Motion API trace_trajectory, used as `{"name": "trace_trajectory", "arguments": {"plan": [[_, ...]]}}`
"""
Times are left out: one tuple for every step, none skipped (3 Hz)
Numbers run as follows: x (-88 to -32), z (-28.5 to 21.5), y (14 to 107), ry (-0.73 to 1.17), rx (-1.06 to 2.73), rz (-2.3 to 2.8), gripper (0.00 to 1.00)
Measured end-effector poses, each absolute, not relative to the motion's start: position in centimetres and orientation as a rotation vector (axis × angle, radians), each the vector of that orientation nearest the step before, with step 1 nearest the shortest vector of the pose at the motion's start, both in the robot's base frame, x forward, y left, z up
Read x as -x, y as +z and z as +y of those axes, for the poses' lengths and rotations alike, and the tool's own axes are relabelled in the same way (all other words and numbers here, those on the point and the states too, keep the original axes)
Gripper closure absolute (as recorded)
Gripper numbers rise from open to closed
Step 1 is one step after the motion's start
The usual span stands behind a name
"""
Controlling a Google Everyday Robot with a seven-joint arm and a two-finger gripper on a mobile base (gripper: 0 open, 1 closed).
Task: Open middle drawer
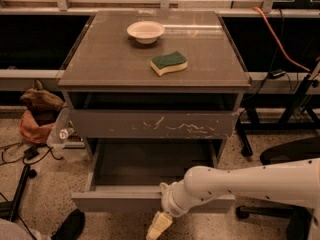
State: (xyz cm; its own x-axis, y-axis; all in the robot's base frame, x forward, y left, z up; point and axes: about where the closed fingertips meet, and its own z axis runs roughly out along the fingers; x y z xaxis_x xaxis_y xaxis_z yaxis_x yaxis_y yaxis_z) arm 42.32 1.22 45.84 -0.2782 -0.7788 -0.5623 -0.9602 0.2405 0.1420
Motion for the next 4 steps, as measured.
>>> {"name": "trace_trajectory", "arguments": {"plan": [[-41.9, -2.5, 49.3, 0.601, 1.526, 2.226, 0.0], [-41.4, -5.0, 54.6, 0.478, 1.506, 2.329, 0.0], [-40.7, -5.0, 60.9, 0.352, 1.531, 2.395, 0.0], [-40.2, -4.2, 68.8, 0.157, 1.557, 2.387, 0.0]]}}
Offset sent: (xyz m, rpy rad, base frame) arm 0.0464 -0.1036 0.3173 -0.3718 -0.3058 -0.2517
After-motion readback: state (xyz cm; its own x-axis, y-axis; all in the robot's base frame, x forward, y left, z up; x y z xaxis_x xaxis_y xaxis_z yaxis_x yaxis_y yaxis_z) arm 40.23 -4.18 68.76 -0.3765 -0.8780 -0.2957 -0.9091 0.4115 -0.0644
